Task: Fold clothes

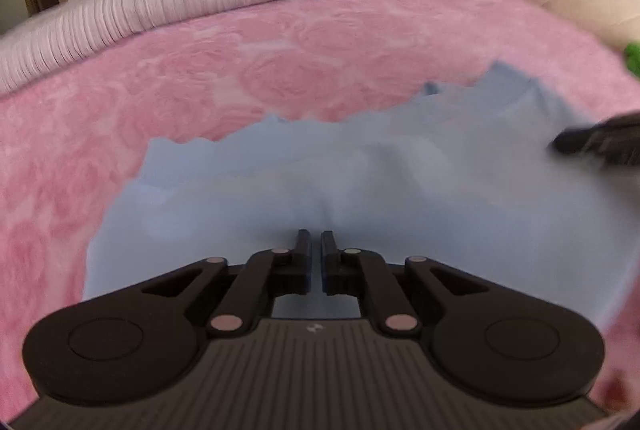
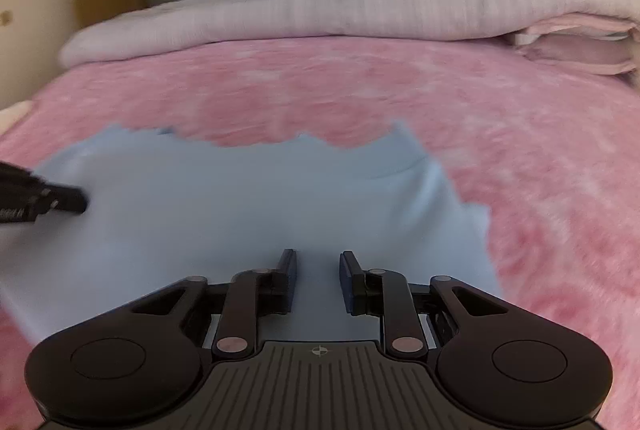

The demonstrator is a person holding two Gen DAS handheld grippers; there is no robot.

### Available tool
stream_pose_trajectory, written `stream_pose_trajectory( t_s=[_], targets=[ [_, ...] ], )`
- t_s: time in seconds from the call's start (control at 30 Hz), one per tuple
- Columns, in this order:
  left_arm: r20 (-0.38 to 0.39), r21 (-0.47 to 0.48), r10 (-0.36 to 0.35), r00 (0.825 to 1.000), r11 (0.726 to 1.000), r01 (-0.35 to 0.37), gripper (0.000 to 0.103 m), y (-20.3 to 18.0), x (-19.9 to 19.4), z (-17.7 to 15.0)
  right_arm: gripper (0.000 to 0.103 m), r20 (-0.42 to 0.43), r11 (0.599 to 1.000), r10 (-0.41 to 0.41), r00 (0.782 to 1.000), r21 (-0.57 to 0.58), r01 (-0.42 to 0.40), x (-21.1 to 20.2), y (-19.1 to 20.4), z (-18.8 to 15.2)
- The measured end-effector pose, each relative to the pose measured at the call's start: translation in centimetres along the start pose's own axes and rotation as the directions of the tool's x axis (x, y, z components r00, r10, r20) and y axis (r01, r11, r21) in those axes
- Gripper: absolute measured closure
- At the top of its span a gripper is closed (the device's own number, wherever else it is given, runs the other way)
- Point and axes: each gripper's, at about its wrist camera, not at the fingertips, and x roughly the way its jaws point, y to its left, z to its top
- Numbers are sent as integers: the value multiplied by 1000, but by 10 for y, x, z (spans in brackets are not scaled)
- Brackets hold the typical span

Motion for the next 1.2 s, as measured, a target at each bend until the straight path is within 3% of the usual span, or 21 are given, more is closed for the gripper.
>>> stream_pose_trajectory(
  t_s=[0.07,0.1,0.2,0.27,0.43,0.53,0.6,0.73,0.87,1.0,1.2],
  targets=[
    [4,-57,14,1000,998,-14,98,17,8,6,81,-16,988,-152,988,35,153,10,-16,7],
    [4,-79,30,1000,996,-29,99,24,11,10,81,-14,985,-165,986,45,166,13,-24,10],
    [57,-94,43,997,995,-38,100,31,4,22,81,28,990,-119,993,80,116,8,-33,19],
    [65,-89,50,997,995,-44,98,31,0,24,81,79,995,-93,992,42,90,2,-23,24],
    [-34,-131,138,990,981,-141,97,51,13,14,81,-20,989,-114,993,96,115,35,-31,24],
    [4,-180,173,985,969,-169,98,52,-23,10,81,4,976,-118,993,187,115,8,-41,25],
    [31,-206,160,987,967,-150,97,44,-54,2,81,52,975,-127,991,193,115,-21,-37,20],
    [12,-230,127,992,966,-121,97,18,-92,-26,81,104,978,-53,993,207,30,-81,-12,-9],
    [-106,-283,138,985,945,-163,94,3,-94,-59,81,16,975,-68,998,211,63,-89,12,-49],
    [-121,-265,202,972,937,-228,92,-15,-122,-68,81,-24,973,-104,994,204,107,-108,24,-66],
    [-109,-267,175,978,943,-199,81,-48,-180,-88,81,-73,957,-141,987,245,155,-158,38,-80]
  ],
)
